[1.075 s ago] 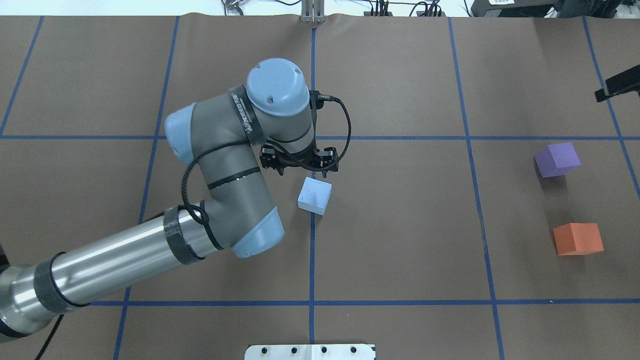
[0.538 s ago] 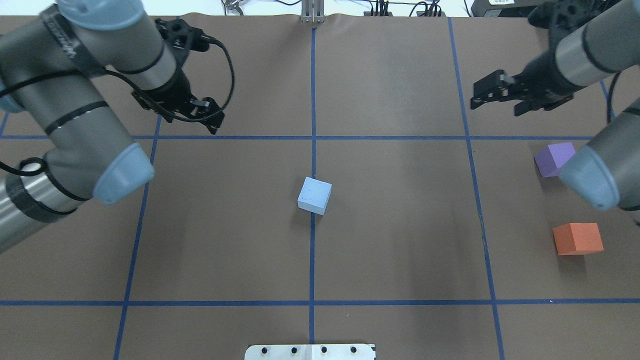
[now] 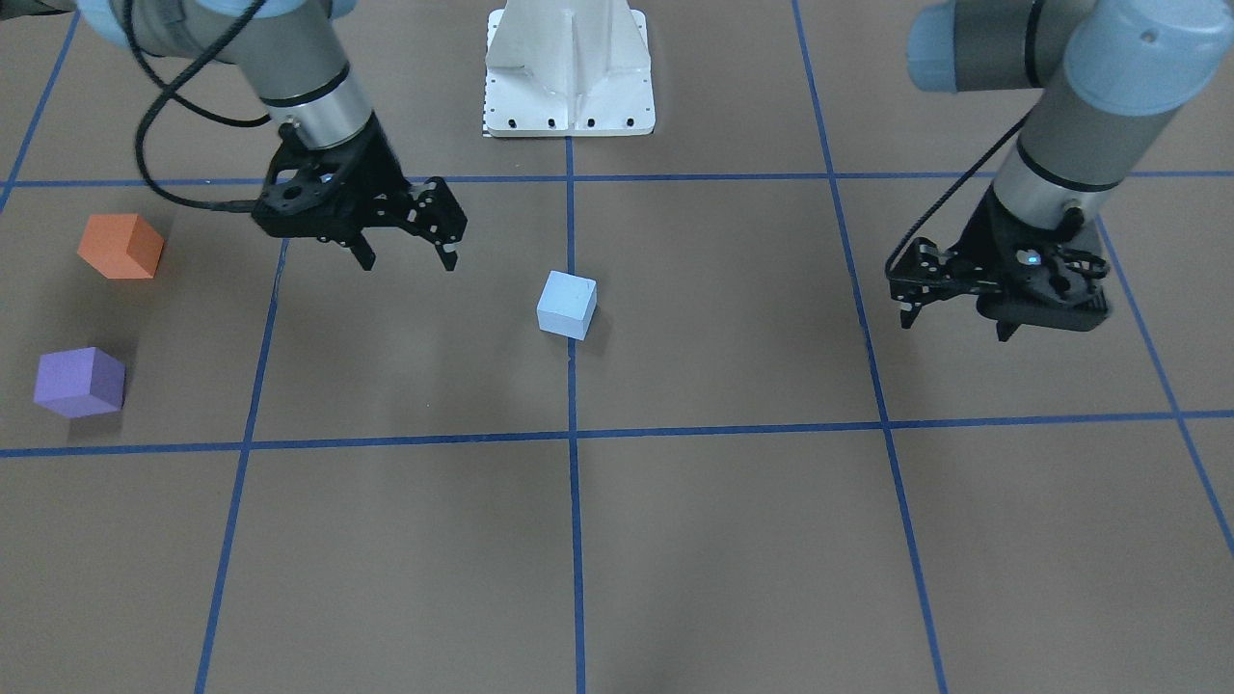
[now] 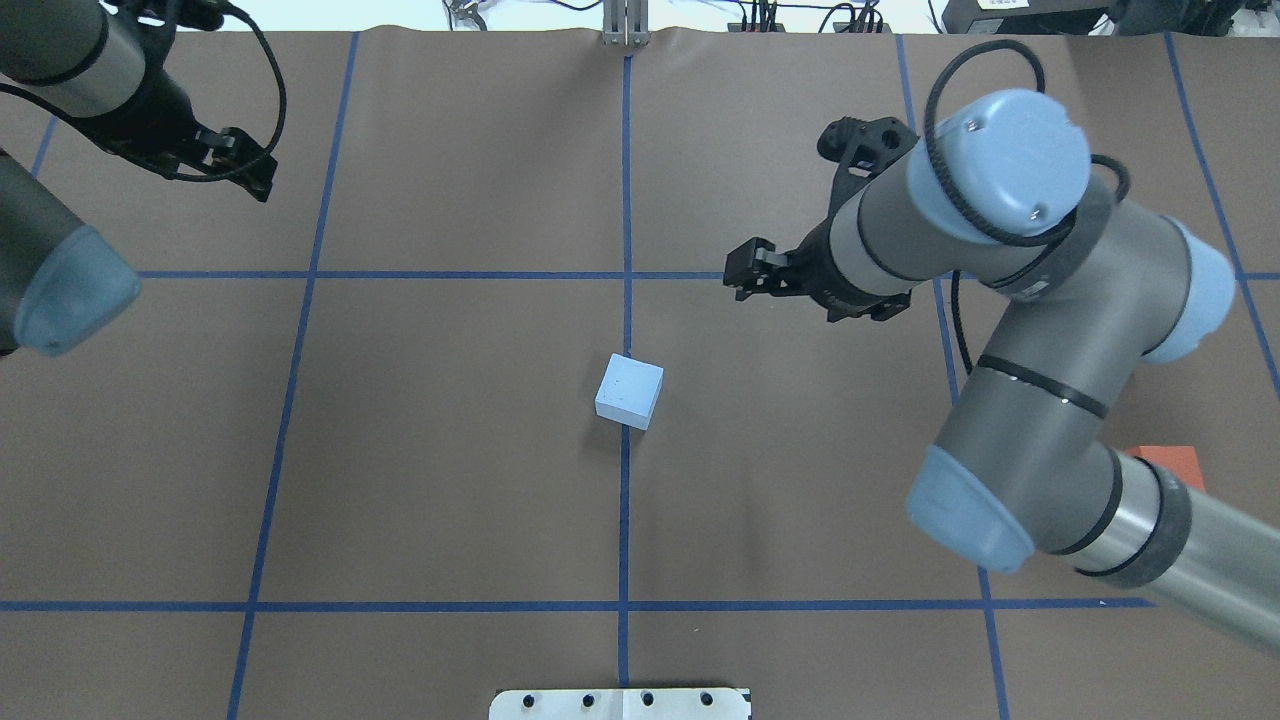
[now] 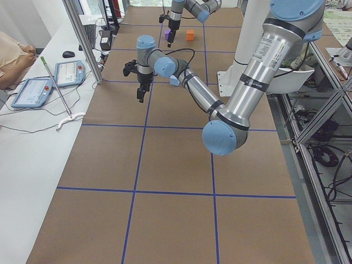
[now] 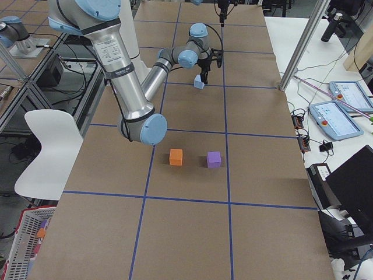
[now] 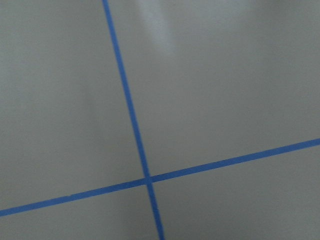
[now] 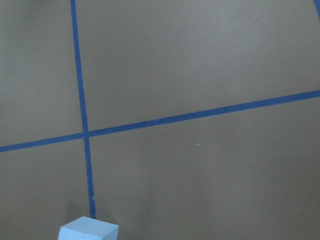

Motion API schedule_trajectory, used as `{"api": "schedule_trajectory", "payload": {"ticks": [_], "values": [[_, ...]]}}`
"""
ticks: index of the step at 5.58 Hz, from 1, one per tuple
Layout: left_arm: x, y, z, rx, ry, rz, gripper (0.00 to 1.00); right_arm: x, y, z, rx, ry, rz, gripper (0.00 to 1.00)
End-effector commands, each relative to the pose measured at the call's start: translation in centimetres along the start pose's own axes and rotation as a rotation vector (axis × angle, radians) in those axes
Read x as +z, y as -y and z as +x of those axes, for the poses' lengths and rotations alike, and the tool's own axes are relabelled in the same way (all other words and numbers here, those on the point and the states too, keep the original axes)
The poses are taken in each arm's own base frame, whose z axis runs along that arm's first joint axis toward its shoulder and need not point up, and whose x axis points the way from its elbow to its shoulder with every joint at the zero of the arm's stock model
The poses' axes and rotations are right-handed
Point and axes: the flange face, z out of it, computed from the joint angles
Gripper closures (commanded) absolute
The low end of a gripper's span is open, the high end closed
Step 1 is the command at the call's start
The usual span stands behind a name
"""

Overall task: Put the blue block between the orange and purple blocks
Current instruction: 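Withdraw the left arm while the right arm reaches toward the light blue cube, then lower the right gripper onto the light blue cube and grasp it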

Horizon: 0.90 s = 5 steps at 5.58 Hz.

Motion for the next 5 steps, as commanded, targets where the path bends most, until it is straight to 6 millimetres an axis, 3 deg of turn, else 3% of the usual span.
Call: {"api": "schedule_trajectory", "payload": {"ticks": [1, 2, 3, 4, 5], "values": [[0.6, -5.2, -16.6, 0.265, -0.049, -0.08, 0.0, 2.8, -5.0, -5.1, -0.018, -0.055, -0.005, 0.0], [-0.4, -8.9, -26.3, 0.311, -0.082, -0.08, 0.0, 5.2, -6.5, -7.7, -0.017, -0.083, -0.007, 0.0], [0.0, -11.4, -33.1, 0.317, -0.074, -0.094, 0.0, 8.7, -8.2, -9.4, -0.008, -0.136, -0.008, 0.0], [0.0, -11.7, -33.6, 0.311, -0.074, -0.097, 0.0, 11.4, -8.5, -11.5, 0.027, -0.18, -0.005, 0.0], [0.2, -12.1, -33.7, 0.309, -0.076, -0.1, 0.0, 13.4, -8.2, -11.8, 0.026, -0.213, 0.004, 0.0]]}}
